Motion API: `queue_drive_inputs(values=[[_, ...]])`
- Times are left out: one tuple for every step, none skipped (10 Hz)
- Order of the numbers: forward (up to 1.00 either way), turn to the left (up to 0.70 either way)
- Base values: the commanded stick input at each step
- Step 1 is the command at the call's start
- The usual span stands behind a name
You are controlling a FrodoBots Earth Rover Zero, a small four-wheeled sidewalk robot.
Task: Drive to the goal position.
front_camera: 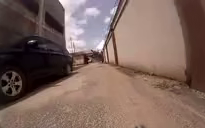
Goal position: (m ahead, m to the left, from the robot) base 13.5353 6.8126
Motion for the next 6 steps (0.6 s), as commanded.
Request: queue_drive_inputs(values=[[0.85,0.0],[0.85,0.0],[0.85,0.0],[0.85,0.0],[0.85,0.0],[0.85,0.0]])
